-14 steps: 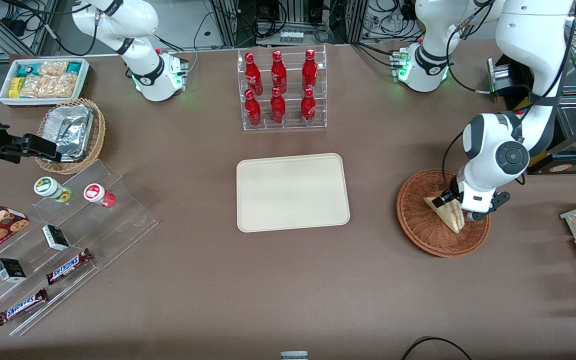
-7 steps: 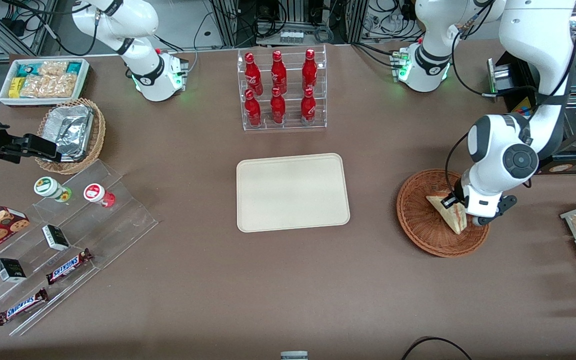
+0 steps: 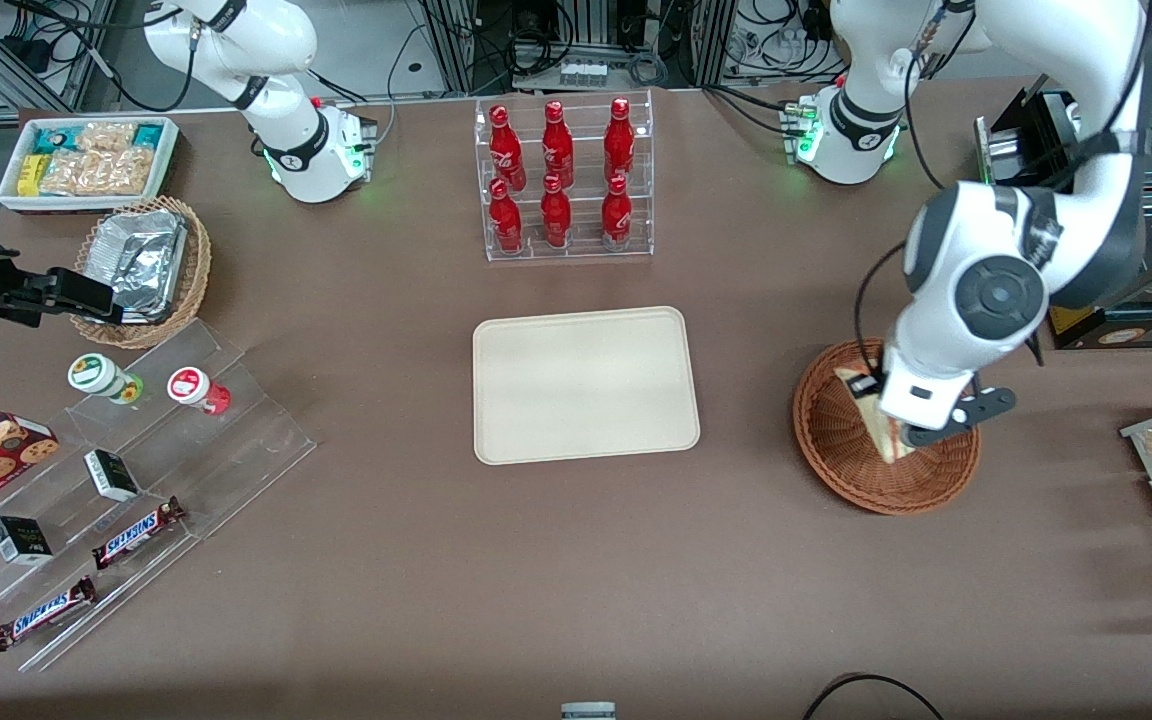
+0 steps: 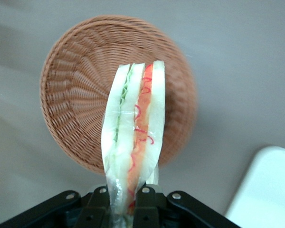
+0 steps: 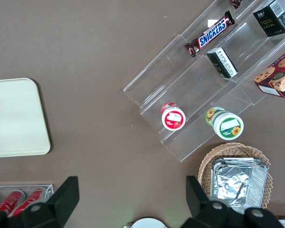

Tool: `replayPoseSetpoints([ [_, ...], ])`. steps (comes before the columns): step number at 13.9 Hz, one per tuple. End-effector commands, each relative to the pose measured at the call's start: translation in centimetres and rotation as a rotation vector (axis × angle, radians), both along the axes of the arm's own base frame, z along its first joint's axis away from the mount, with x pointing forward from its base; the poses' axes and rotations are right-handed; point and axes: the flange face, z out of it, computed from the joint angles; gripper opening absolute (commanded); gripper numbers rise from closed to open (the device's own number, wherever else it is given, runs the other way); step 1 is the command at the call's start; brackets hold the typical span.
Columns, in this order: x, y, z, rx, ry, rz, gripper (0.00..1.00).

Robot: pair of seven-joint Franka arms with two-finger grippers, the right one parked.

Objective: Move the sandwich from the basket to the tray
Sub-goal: 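Carry the sandwich with the left gripper over the cream tray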

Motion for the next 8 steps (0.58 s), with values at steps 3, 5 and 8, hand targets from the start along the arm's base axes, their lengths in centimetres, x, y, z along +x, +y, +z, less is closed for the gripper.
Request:
replayPoseSetpoints([
  [3, -1.9, -12.2, 2.3, -0.077, -0.006, -0.119, 0.00],
  [5, -3.1, -17.7, 0.9, -0.077, 0.004, -0.197, 0.00],
  [8, -5.6, -24.7, -2.4, -0.075, 0.027, -0.221, 0.00],
])
